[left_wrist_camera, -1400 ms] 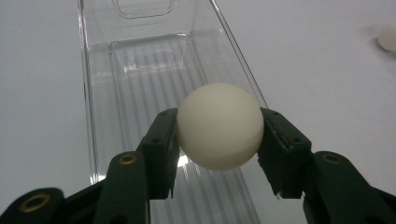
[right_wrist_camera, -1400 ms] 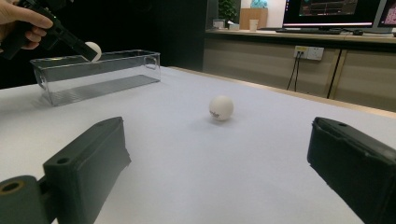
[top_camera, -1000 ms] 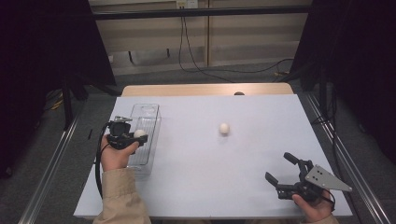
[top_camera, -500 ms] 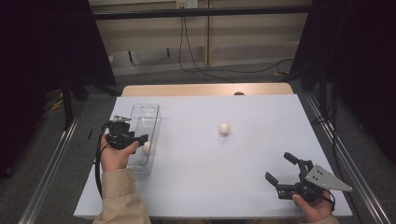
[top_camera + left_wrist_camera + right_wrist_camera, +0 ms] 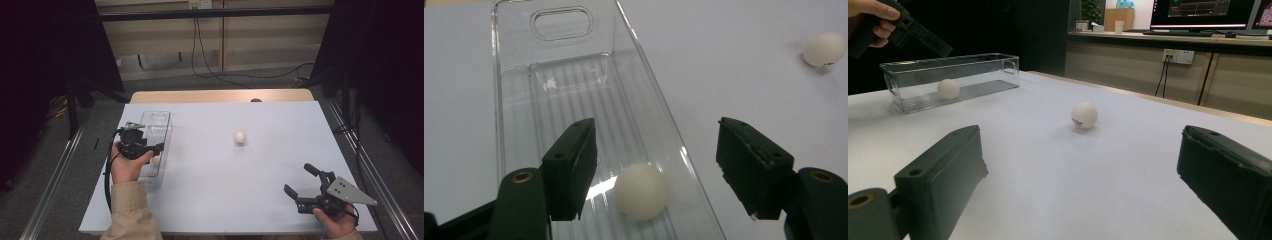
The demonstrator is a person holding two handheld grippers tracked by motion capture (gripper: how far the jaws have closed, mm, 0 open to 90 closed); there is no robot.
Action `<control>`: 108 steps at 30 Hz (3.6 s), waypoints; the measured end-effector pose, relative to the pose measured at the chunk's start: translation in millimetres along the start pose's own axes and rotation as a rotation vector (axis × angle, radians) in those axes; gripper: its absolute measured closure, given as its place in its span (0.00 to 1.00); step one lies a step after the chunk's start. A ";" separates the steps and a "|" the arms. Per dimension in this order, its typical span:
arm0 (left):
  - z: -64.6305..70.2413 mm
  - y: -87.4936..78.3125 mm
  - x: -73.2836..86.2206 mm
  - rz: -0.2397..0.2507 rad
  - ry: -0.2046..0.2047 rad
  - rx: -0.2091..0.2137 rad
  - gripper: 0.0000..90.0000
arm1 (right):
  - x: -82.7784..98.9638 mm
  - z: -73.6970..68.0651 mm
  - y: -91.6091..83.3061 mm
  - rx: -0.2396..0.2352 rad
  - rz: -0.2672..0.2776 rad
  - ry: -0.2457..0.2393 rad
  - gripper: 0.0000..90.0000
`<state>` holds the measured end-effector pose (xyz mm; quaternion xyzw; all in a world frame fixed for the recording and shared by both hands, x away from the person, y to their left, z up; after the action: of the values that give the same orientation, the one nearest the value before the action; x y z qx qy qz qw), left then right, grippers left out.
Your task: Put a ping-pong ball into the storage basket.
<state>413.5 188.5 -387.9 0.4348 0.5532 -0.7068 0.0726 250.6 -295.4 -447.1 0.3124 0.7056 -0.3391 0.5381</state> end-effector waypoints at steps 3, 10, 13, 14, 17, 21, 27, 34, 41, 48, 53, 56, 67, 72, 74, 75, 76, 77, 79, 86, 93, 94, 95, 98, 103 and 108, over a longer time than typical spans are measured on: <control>3.5 2.0 -1.5 0.001 0.002 0.016 0.35 | -0.1 0.1 0.1 0.002 0.001 -0.001 0.05; 11.7 7.4 -4.8 -0.012 0.025 0.030 0.33 | -0.3 0.4 0.3 0.005 0.001 -0.003 0.05; 15.2 8.7 -6.6 -0.013 0.035 0.037 0.32 | -0.3 0.4 0.7 0.004 0.000 -0.004 0.05; 16.6 9.4 -7.1 -0.011 0.033 0.037 0.32 | -0.3 0.4 0.7 0.004 0.001 -0.004 0.05; 18.6 9.7 -8.2 -0.013 0.039 0.044 0.31 | -0.4 0.6 0.5 0.005 0.001 -0.004 0.05; 21.9 11.1 -9.1 -0.010 0.042 0.049 0.30 | -0.5 0.4 1.0 0.003 0.001 -0.004 0.05; 26.0 13.0 -10.2 -0.010 0.049 0.055 0.27 | -0.6 0.2 2.2 0.000 -0.002 -0.008 0.05; 33.8 16.4 -12.9 -0.012 0.063 0.075 0.25 | -0.4 -0.3 3.5 -0.002 -0.004 -0.011 0.05; 41.4 20.9 -15.5 -0.011 0.068 0.114 0.22 | -0.4 0.2 3.4 -0.003 -0.005 -0.010 0.05; 51.5 26.8 -18.4 -0.017 0.090 0.129 0.20 | -0.4 0.2 3.4 -0.003 -0.005 -0.011 0.05; 56.5 30.9 -19.7 -0.018 0.096 0.140 0.19 | -0.4 0.3 3.3 -0.003 -0.006 -0.011 0.05; 59.4 32.8 -20.5 -0.020 0.104 0.151 0.18 | -0.4 0.1 3.4 -0.004 -0.005 -0.012 0.05; 62.3 35.4 -21.5 -0.018 0.103 0.159 0.16 | -0.2 -0.2 3.8 -0.004 -0.008 -0.011 0.05; 64.5 38.3 -21.7 -0.017 0.106 0.159 0.15 | -0.5 0.2 3.5 -0.004 -0.007 -0.012 0.05; 65.3 38.9 -21.8 -0.015 0.103 0.161 0.15 | -0.4 0.2 3.5 -0.003 -0.007 -0.011 0.05; 65.7 39.1 -21.9 -0.016 0.105 0.160 0.15 | -0.4 0.1 3.7 -0.004 -0.007 -0.012 0.05; 66.0 39.4 -21.9 -0.015 0.109 0.161 0.15 | -0.3 -0.1 3.8 -0.004 -0.007 -0.012 0.05; 66.6 39.5 -22.1 -0.014 0.109 0.164 0.15 | -0.3 -0.2 3.8 -0.004 -0.008 -0.012 0.05; 67.4 40.1 -22.3 -0.012 0.111 0.163 0.15 | -0.4 -0.1 3.8 -0.004 -0.006 -0.011 0.05; 70.8 42.5 -22.9 -0.007 0.116 0.164 0.15 | -0.2 -0.3 4.0 -0.005 -0.008 -0.011 0.05; 75.8 45.9 -23.9 0.001 0.119 0.165 0.14 | -0.4 -0.2 3.9 -0.005 -0.007 -0.012 0.05; 76.1 46.2 -24.0 0.000 0.121 0.167 0.14 | -0.4 -0.1 4.0 -0.005 -0.007 -0.012 0.05; 76.2 46.4 -24.0 -0.003 0.127 0.169 0.14 | -0.4 -0.1 4.1 -0.004 -0.007 -0.012 0.05; 78.2 47.9 -24.1 -0.001 0.124 0.169 0.14 | -0.2 -0.4 4.4 -0.005 -0.009 -0.013 0.05; 80.4 49.5 -24.6 0.000 0.135 0.174 0.14 | -0.1 -0.3 4.4 -0.005 -0.011 -0.010 0.05; 83.7 51.8 -24.9 0.003 0.136 0.176 0.14 | -0.1 -0.2 4.4 -0.004 -0.013 -0.007 0.05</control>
<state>414.2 88.8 -407.0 0.4873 0.4921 -0.7213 -0.0026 254.1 -292.7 -447.6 0.3056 0.7064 -0.3420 0.5391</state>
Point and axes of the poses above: each handheld gripper's, and its own axes: y roughly forward along the jaws, x roughly out of its underside, z roughly to its right, the point moved 2 cm from there along y, roughly forward along the jaws, and after that the axes turned 9 degrees about y, right-handed, at the moved point
